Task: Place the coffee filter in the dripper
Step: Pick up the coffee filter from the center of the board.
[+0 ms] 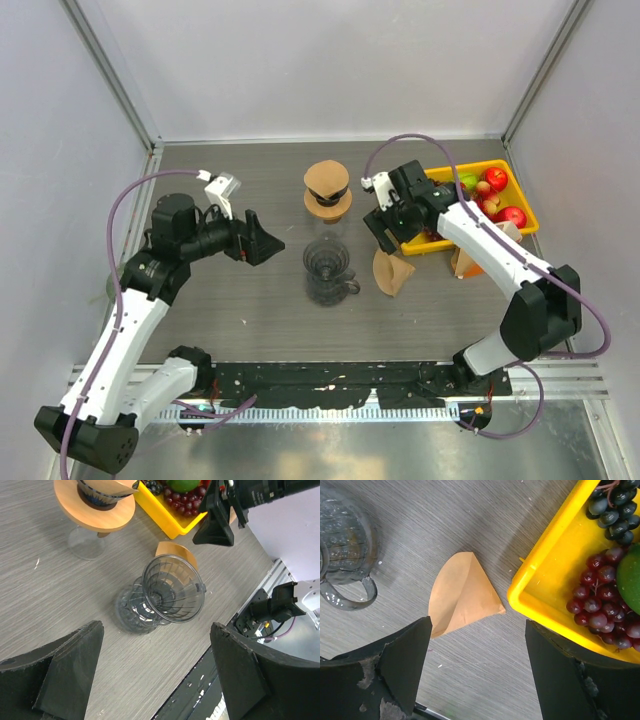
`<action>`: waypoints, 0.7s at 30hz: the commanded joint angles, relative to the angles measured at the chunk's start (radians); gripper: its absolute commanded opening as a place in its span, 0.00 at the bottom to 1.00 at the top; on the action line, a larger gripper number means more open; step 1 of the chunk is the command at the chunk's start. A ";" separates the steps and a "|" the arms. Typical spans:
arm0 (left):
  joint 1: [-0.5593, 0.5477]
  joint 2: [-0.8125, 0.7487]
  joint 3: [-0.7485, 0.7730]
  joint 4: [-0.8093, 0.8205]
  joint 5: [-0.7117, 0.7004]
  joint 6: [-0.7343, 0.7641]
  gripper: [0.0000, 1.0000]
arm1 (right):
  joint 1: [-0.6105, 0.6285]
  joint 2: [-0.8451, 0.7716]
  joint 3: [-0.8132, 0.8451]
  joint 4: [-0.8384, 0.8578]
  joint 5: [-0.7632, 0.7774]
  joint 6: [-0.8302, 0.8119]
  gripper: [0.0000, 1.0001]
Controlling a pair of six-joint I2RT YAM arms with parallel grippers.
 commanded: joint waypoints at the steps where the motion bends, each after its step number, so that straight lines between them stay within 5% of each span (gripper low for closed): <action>1: 0.017 -0.051 0.001 -0.017 -0.043 0.011 0.91 | 0.044 0.022 -0.035 0.092 0.098 0.018 0.82; 13: 0.043 -0.046 -0.008 -0.036 -0.043 0.020 0.92 | 0.073 0.120 -0.167 0.184 0.149 -0.042 0.60; 18: 0.043 -0.035 0.002 -0.043 -0.040 0.028 0.92 | 0.058 0.058 -0.140 0.103 0.143 -0.085 0.17; 21: 0.045 -0.034 0.004 -0.042 -0.037 0.034 0.92 | 0.038 -0.025 -0.039 -0.025 0.089 -0.120 0.05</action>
